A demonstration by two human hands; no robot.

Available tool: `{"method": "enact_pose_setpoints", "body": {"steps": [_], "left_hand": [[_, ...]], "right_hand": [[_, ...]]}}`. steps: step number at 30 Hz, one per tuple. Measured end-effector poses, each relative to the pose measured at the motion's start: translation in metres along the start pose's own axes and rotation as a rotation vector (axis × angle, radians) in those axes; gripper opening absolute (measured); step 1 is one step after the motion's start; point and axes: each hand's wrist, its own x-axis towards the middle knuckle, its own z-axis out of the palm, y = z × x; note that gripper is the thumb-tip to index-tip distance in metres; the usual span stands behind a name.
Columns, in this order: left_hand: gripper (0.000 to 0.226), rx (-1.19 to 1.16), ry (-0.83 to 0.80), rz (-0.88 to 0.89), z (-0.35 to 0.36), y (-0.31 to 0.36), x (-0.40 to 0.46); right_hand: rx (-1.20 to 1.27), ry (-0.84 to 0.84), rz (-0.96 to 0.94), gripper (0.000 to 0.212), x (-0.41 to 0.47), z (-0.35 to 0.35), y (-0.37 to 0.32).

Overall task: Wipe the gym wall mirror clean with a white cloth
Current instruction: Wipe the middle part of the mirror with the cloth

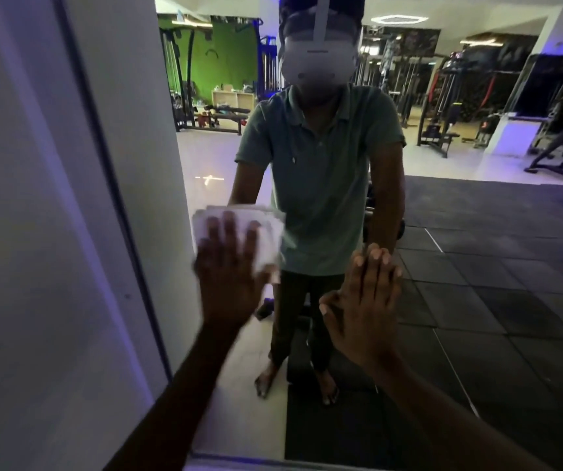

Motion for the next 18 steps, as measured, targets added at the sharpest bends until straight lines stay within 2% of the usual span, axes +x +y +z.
{"method": "enact_pose_setpoints", "body": {"steps": [1, 2, 4, 6, 10, 12, 14, 15, 16, 18], "left_hand": [[0.073, 0.048, 0.069, -0.070, -0.004, -0.023, 0.003], [0.074, 0.066, 0.139, -0.213, -0.007, -0.038, 0.006], [0.080, 0.038, 0.232, -0.473, -0.007, -0.036, 0.014], [0.082, -0.010, 0.252, -0.534, -0.002, -0.019, 0.024], [0.074, 0.076, 0.316, -0.413, 0.002, -0.054, 0.025], [0.078, 0.099, 0.271, -0.465, 0.008, -0.070, 0.019], [0.080, 0.009, 0.186, -0.569, 0.010, -0.037, 0.015], [0.080, -0.029, 0.128, -0.545, 0.012, -0.004, 0.010], [0.077, -0.070, 0.066, -0.438, 0.015, 0.030, 0.000], [0.075, -0.094, -0.063, -0.086, 0.020, 0.089, -0.022]], "right_hand": [[-0.003, 0.005, -0.007, 0.093, 0.000, 0.002, 0.001], [-0.008, 0.012, -0.004, 0.093, 0.000, 0.003, 0.002], [-0.028, 0.026, 0.007, 0.093, 0.001, 0.006, -0.001], [-0.052, 0.027, 0.008, 0.095, 0.002, 0.010, -0.003], [-0.034, 0.028, -0.005, 0.100, 0.001, 0.012, 0.000], [-0.033, 0.030, -0.019, 0.101, 0.000, 0.013, 0.000], [-0.027, 0.028, -0.022, 0.102, 0.001, 0.015, -0.001], [-0.026, 0.026, -0.020, 0.101, 0.001, 0.016, 0.000], [-0.027, 0.029, -0.019, 0.100, 0.002, 0.017, 0.000], [-0.019, 0.033, -0.020, 0.097, 0.000, 0.018, 0.003]]}}
